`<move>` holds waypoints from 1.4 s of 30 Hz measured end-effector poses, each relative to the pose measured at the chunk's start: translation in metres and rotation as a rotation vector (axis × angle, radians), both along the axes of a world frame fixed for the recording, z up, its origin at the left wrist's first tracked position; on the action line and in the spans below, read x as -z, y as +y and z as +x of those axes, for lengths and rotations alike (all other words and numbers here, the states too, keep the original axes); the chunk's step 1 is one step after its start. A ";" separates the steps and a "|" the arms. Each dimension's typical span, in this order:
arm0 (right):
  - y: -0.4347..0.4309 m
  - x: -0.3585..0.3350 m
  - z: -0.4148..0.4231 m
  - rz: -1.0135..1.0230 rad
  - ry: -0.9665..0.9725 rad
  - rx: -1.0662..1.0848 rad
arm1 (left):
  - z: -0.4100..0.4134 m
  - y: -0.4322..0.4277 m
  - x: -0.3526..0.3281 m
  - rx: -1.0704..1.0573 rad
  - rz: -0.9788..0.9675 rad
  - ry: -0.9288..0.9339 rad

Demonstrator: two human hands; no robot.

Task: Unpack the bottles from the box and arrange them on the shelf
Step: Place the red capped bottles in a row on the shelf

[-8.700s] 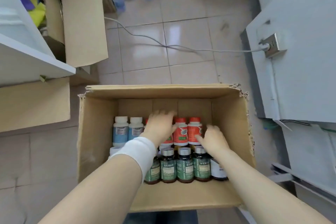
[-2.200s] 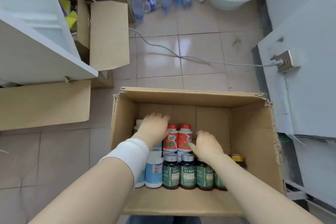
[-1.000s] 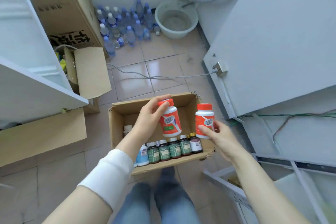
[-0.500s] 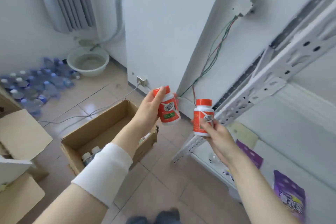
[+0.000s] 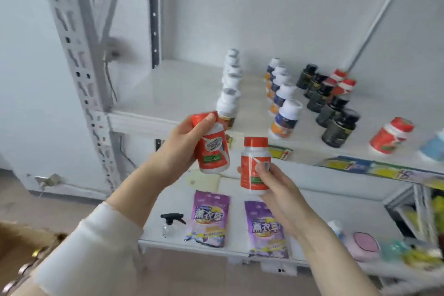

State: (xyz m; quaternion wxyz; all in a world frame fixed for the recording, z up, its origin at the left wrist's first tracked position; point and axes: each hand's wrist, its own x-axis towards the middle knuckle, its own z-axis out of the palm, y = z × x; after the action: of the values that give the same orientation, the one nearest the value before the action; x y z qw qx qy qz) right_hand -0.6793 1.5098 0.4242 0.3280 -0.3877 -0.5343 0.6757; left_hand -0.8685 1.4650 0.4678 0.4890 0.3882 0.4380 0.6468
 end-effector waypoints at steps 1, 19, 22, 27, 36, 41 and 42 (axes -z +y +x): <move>0.010 -0.007 0.028 0.036 -0.006 0.020 | 0.027 0.016 -0.008 0.039 0.017 0.019; 0.213 -0.128 0.237 0.328 0.138 0.311 | 0.238 0.280 -0.118 0.216 0.134 0.586; 0.251 -0.128 0.244 0.327 0.074 0.340 | 0.244 0.324 -0.115 0.229 0.119 0.699; 0.297 -0.106 0.252 0.273 -0.224 0.262 | 0.245 0.385 -0.098 0.297 0.015 0.952; 0.316 -0.069 0.252 0.179 -0.401 0.125 | 0.257 0.417 -0.076 0.459 -0.047 1.284; 0.320 -0.062 0.250 0.215 -0.489 0.105 | 0.263 0.419 -0.070 0.481 -0.068 1.351; 0.321 -0.060 0.250 0.220 -0.500 0.106 | 0.264 0.420 -0.068 0.479 -0.071 1.355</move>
State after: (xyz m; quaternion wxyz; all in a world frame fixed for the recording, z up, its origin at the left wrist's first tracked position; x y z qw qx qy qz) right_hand -0.4290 1.8305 0.4846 0.2611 -0.5320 -0.6476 0.4791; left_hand -0.6046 1.8848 0.5359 0.2504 0.7736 0.5687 0.1241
